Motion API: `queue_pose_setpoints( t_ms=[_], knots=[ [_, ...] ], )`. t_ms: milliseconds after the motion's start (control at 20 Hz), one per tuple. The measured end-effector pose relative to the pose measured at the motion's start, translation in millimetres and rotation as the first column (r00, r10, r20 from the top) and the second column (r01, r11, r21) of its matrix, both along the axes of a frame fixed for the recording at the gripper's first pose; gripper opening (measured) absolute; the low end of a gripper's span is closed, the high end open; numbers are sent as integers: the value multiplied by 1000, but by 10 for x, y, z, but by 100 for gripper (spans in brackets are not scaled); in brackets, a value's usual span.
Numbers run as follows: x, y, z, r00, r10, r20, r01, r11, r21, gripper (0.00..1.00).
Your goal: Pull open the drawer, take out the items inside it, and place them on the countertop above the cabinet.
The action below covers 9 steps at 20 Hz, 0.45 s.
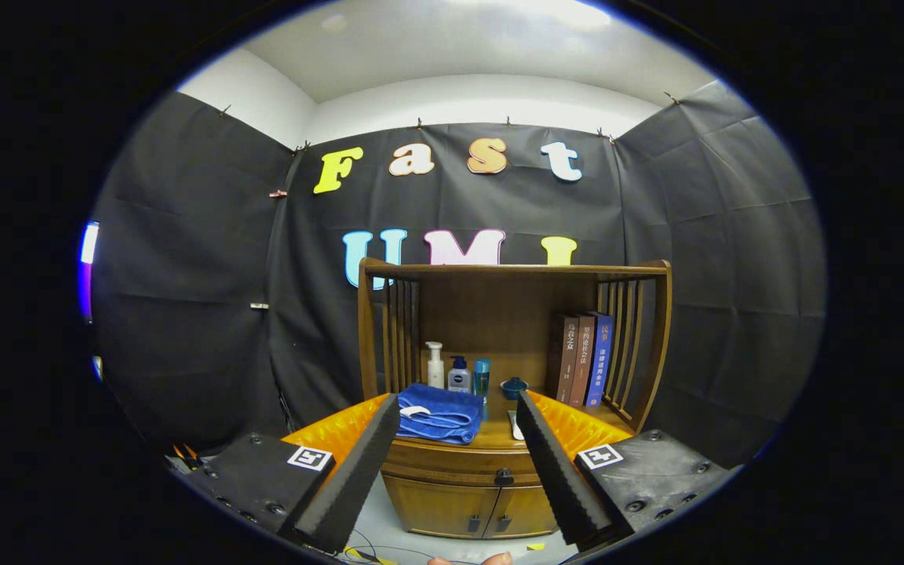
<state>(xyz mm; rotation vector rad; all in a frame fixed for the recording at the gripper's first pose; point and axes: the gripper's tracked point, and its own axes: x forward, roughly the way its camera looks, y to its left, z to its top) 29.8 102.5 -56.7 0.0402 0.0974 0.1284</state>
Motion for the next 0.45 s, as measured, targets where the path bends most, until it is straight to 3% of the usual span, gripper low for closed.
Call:
queue_pose_setpoints(
  t_ms=[450],
  knots=[
    [17,-75,-118,1000,-18,-18,18,1000,12,98]
  ],
)
